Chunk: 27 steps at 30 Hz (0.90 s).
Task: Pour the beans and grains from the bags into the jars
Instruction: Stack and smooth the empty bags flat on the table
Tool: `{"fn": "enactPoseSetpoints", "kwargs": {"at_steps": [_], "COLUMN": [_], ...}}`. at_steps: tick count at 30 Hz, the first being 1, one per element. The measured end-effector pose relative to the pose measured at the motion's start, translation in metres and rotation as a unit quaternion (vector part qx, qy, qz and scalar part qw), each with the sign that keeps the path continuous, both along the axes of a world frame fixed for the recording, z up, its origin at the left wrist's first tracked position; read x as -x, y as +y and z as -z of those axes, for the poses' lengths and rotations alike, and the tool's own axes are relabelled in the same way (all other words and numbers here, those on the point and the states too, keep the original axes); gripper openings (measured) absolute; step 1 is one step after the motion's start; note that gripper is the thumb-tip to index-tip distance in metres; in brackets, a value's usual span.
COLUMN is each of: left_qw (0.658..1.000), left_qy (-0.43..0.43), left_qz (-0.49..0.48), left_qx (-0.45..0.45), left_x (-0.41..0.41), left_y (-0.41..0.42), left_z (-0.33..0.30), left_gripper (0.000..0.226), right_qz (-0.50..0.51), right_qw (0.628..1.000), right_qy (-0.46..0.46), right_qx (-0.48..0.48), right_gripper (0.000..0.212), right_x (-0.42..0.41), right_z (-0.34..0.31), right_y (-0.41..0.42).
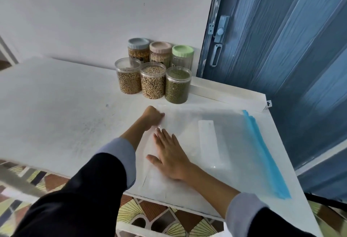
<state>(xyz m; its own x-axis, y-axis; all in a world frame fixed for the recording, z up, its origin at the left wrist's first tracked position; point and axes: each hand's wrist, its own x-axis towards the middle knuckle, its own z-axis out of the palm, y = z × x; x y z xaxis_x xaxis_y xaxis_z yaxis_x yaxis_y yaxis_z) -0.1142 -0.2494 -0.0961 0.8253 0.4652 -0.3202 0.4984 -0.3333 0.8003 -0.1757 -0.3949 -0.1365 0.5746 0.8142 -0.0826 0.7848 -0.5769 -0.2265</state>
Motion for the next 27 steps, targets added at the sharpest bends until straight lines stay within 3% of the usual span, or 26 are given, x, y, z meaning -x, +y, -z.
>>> {"fn": "enactPoseSetpoints", "kwargs": {"at_steps": [6,9,11,12,14,16,18,20,23,27], "left_qw": [0.996,0.998,0.999,0.998,0.991,0.987,0.982,0.977,0.98,0.963], "left_qy": [0.005,-0.001,-0.02,-0.027,-0.032,-0.026,-0.028,-0.018,0.02,0.055], "left_qz": [-0.002,-0.01,-0.027,-0.029,-0.041,-0.043,-0.032,-0.009,0.009,0.068], "left_qx": [-0.092,-0.064,-0.003,0.053,0.122,0.154,0.185,0.211,0.2,0.255], "left_x": [-0.003,-0.004,-0.005,-0.003,0.001,0.003,0.007,0.008,0.013,0.014], "left_y": [-0.015,-0.014,-0.008,-0.007,-0.003,0.001,0.003,0.006,0.002,-0.009], "left_z": [0.006,0.004,0.007,0.006,0.006,0.005,-0.003,-0.006,-0.012,-0.018], "left_gripper": [0.029,0.024,0.026,0.034,0.053,0.063,0.06,0.058,0.048,0.025], "right_qz": [0.002,0.001,0.068,0.13,0.24,0.352,0.514,0.612,0.633,0.641], "right_qw": [0.998,0.995,0.947,0.909,0.863,0.845,0.808,0.771,0.766,0.744], "right_qy": [-0.045,0.038,0.184,0.195,0.081,-0.043,-0.049,-0.02,0.04,0.124], "right_qx": [-0.035,-0.089,-0.255,-0.345,-0.438,-0.401,-0.283,-0.173,-0.102,-0.146], "right_gripper": [0.096,0.077,0.056,0.047,0.035,0.024,0.029,0.036,0.047,0.065], "right_x": [-0.001,-0.007,-0.012,-0.017,-0.036,-0.065,-0.098,-0.119,-0.127,-0.132], "right_z": [0.014,0.009,-0.007,-0.013,-0.025,-0.035,-0.04,-0.04,-0.035,-0.035], "right_y": [0.002,0.001,-0.007,-0.016,-0.047,-0.088,-0.131,-0.165,-0.189,-0.192]}}
